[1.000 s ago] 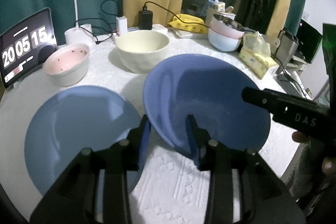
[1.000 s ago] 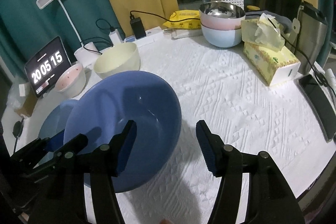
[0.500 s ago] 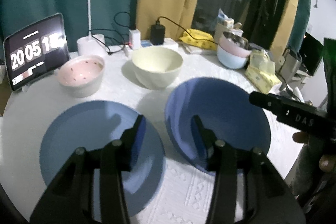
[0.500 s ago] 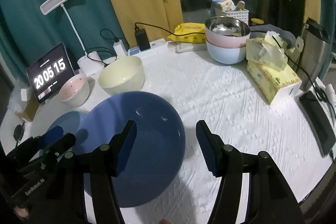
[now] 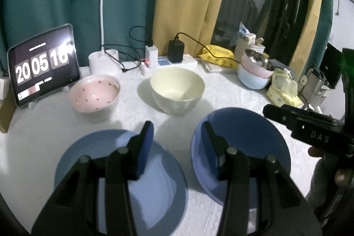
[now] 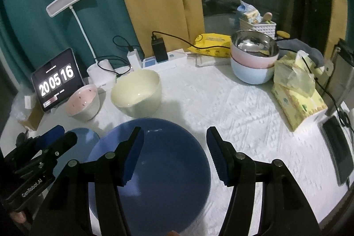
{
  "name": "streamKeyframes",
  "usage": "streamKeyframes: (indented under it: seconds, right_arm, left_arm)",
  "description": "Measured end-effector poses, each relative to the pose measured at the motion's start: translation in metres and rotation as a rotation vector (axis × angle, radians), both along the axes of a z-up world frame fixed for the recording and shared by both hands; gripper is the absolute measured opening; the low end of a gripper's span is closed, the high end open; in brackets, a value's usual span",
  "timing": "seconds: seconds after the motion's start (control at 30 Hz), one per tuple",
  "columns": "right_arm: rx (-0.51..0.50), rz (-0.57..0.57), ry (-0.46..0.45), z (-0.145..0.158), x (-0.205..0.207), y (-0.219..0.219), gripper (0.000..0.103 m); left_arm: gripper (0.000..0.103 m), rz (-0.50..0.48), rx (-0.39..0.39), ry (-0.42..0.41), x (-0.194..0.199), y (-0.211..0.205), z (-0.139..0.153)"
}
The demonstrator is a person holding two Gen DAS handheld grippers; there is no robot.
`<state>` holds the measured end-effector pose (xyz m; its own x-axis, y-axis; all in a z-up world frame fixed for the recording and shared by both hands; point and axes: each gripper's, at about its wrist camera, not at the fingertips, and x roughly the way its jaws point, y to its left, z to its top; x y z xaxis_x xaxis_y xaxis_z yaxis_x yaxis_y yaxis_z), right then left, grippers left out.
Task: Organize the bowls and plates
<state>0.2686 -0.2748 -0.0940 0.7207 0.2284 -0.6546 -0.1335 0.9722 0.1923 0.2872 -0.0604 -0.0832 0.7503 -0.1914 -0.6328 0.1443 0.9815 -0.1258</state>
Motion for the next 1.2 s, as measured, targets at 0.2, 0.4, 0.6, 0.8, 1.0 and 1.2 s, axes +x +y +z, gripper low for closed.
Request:
streamKeyframes:
  seconds: [0.2,0.4,0.6,0.8,1.0,1.2]
  right_arm:
    - [-0.005,0.022,0.002,0.0,0.014,0.005,0.062]
    - [-0.007,0.033,0.006,0.001,0.032,0.008,0.062]
    - [-0.007,0.043,0.021,0.006,0.049,0.013,0.062]
    - [-0.036,0.067,0.02,0.016,0.064,0.025,0.062]
    - [-0.025,0.09,0.036,0.018,0.084,0.038,0.061]
    - [-0.003,0.095,0.078,0.008,0.105,0.048,0.061]
  left_arm:
    - [0.046,0.001,0.004,0.0,0.016,-0.002,0.002]
    - [0.046,-0.001,0.004,0.002,0.032,-0.004,0.003]
    - [0.046,-0.001,0.005,0.021,0.049,-0.003,0.007]
    - [0.046,0.011,0.013,0.035,0.066,0.0,0.013]
    - [0.046,0.035,-0.003,0.068,0.088,0.007,0.01]
    - [0.046,0.064,-0.023,0.121,0.109,0.013,-0.005]
